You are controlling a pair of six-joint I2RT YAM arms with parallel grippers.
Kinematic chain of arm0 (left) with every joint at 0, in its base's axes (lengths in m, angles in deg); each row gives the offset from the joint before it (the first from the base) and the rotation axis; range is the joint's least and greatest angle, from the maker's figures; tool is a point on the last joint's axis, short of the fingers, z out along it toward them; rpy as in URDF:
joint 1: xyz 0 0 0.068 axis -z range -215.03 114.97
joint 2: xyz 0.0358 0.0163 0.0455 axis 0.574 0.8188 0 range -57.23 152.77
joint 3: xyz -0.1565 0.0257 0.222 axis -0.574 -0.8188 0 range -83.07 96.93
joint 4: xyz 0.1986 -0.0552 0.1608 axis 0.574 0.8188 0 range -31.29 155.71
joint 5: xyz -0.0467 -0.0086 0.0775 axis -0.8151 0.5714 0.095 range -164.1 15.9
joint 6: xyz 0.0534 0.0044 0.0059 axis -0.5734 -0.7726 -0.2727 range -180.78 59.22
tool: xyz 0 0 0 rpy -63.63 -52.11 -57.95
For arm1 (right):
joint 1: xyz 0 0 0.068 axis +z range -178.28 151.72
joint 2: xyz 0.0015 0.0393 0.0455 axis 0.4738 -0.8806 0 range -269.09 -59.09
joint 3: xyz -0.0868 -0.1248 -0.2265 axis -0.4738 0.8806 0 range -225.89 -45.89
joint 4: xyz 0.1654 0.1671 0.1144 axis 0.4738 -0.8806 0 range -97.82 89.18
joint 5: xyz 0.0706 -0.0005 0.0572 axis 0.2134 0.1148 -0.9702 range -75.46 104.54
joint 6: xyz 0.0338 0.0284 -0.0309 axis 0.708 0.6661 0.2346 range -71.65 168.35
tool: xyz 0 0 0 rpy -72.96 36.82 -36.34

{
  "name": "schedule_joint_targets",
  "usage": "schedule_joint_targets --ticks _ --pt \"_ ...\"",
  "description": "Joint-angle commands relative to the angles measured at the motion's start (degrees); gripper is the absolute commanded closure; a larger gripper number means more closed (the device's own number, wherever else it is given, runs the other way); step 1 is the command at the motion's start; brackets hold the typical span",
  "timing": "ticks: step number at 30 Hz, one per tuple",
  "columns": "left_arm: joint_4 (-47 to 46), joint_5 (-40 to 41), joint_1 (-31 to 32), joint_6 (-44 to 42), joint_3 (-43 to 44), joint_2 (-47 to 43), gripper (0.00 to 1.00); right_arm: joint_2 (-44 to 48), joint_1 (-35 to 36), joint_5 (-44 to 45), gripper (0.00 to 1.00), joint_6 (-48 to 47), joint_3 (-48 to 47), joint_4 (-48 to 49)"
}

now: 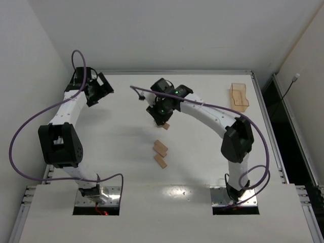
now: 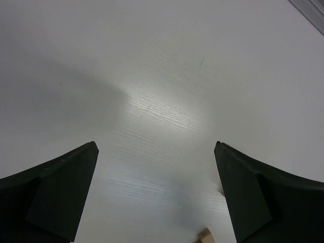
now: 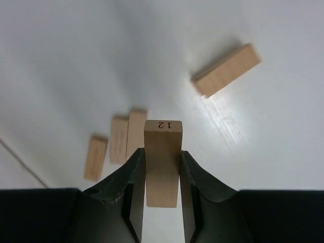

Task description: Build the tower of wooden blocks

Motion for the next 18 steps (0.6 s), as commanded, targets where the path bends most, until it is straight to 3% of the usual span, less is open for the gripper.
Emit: schedule_joint_targets --ticks 1,8,18 --pt "-2.07 5.96 1.39 1.76 -0.35 -4.52 0.01 -5.49 -1.69 9.6 1.0 22.18 -7.64 -3.35" --pt "-1.54 7.73 1.39 0.44 0.26 -3.99 0.01 -13.22 -2.31 20.33 1.0 32.22 -19.77 -3.6" --pt "-2.07 7.73 1.92 -0.09 1.32 -1.0 0.01 -15.78 -3.71 20.25 1.0 42.42 -26.98 -1.94"
